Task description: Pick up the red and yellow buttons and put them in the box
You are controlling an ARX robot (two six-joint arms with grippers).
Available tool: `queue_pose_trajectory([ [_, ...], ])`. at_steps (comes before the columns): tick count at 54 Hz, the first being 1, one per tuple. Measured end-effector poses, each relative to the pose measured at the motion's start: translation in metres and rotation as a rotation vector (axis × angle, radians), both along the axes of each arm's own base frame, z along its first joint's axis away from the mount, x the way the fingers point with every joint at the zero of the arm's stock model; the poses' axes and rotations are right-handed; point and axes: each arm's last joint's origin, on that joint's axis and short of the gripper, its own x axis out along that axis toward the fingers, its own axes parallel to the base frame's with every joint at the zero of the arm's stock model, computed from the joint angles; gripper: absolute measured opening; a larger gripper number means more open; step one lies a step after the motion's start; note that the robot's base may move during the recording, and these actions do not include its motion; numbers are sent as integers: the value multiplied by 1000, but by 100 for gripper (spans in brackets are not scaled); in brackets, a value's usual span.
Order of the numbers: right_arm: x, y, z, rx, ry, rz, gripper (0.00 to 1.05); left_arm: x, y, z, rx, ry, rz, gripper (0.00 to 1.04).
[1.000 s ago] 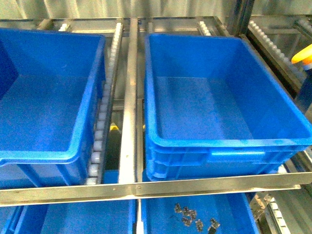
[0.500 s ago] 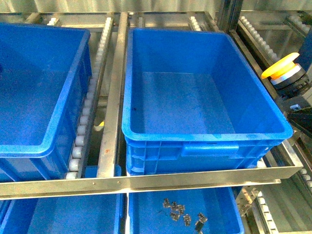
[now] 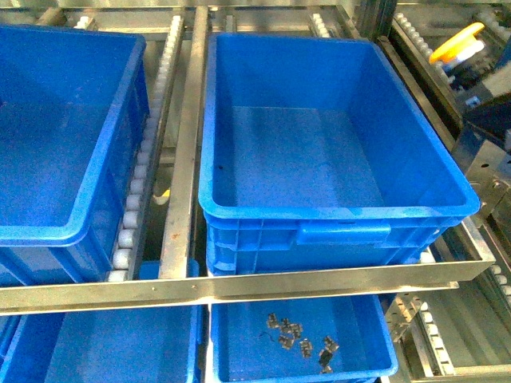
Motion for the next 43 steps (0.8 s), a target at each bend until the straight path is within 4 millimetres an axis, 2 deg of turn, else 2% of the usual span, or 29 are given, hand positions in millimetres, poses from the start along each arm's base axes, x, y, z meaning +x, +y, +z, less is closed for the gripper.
queue_pose_trajectory([
  [12,70,0,2,38,15,-23,34,0,0,0,0,0,0,97],
  [25,147,-5,-21,131,94,-123,34,0,0,0,0,0,0,97],
  [37,202,-5,-38,229,129,-207,34,0,0,0,0,0,0,97],
  [43,222,-2,-44,259,141,-239,34,0,0,0,0,0,0,97],
])
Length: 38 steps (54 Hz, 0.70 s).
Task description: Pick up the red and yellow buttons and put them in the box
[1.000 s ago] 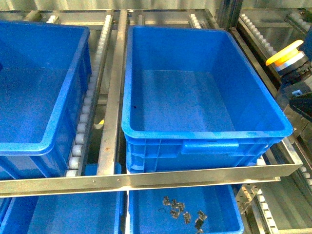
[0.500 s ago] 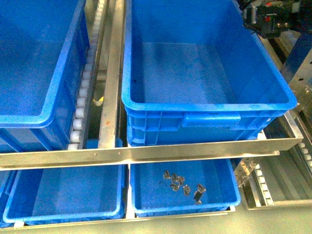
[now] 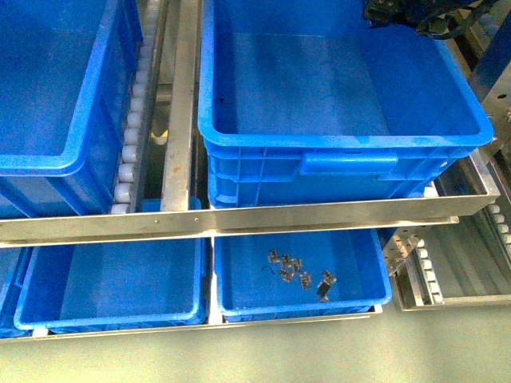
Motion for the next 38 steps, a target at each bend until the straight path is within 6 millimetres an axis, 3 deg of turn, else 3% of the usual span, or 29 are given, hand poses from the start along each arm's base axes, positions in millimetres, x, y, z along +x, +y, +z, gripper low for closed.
queue_pose_trajectory([
  [11,37,22,-14,51,26,-23,34,0,0,0,0,0,0,97],
  [29,66,46,-24,47,54,-11,34,0,0,0,0,0,0,97],
  [38,75,61,-38,13,90,17,34,0,0,0,0,0,0,97],
])
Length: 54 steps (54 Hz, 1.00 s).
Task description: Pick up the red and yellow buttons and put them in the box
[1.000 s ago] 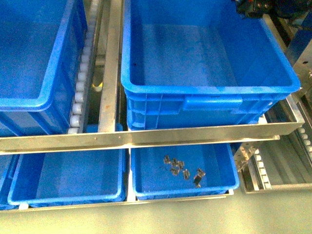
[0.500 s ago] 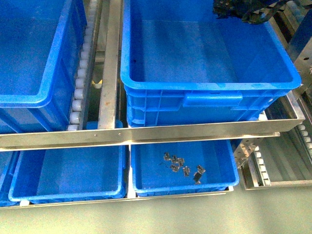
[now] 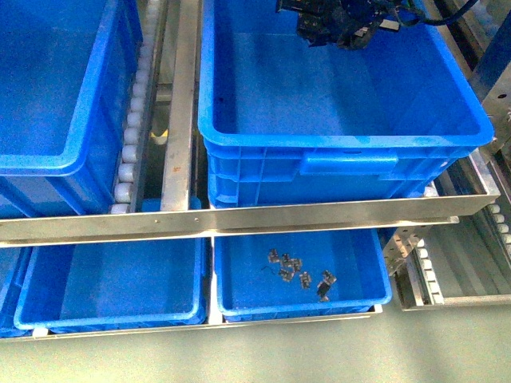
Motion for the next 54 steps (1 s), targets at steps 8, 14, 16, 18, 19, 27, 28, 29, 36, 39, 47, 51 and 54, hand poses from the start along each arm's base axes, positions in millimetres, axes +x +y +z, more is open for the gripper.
queue_pose_trajectory([
  [8,3,9,-13,-31,27,15,34,0,0,0,0,0,0,97],
  [14,5,16,-26,-64,53,28,34,0,0,0,0,0,0,97],
  [16,5,17,-30,-78,58,30,34,0,0,0,0,0,0,97],
  [18,6,19,-33,-90,61,32,34,0,0,0,0,0,0,97],
  [19,6,19,-36,-97,64,32,34,0,0,0,0,0,0,97],
  [27,7,19,-47,-141,77,21,38,0,0,0,0,0,0,97],
  [28,7,19,-47,-141,76,19,40,0,0,0,0,0,0,97],
  [29,7,19,-47,-140,72,18,43,0,0,0,0,0,0,97],
  [36,5,17,-48,-144,37,9,62,0,0,0,0,0,0,97],
  [39,1,17,-46,-148,31,12,71,0,0,0,0,0,0,97],
  [47,-15,14,-33,-135,-13,-4,94,0,0,0,0,0,0,97],
  [51,-26,12,-19,-121,-32,0,99,0,0,0,0,0,0,97],
  [54,-36,11,-8,-112,-54,0,97,0,0,0,0,0,0,97],
])
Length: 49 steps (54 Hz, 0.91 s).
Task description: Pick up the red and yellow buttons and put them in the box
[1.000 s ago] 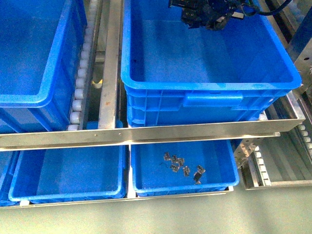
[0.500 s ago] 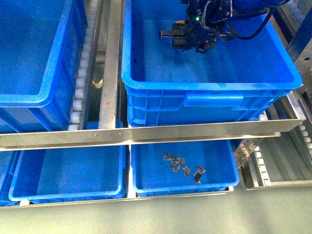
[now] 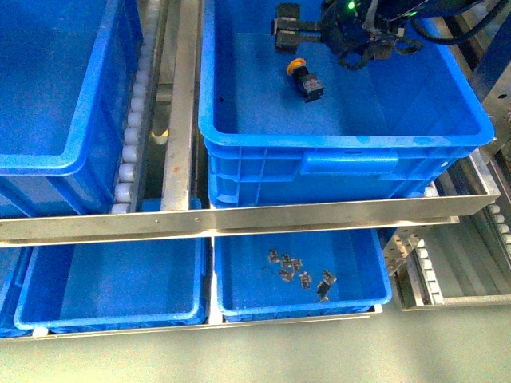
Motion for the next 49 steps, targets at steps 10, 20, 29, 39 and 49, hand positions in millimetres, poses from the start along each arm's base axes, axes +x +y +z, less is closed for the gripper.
queue_pose_trajectory([
  [10,-71,-1,27,53,-41,12,98,0,0,0,0,0,0,97],
  [20,-174,-4,53,83,-74,43,98,0,0,0,0,0,0,97],
  [29,-238,-10,85,105,-127,34,98,0,0,0,0,0,0,97],
  [39,-308,-21,94,130,-140,-65,98,0,0,0,0,0,0,97],
  [49,-365,-29,91,215,-196,-133,93,0,0,0,0,0,0,97],
])
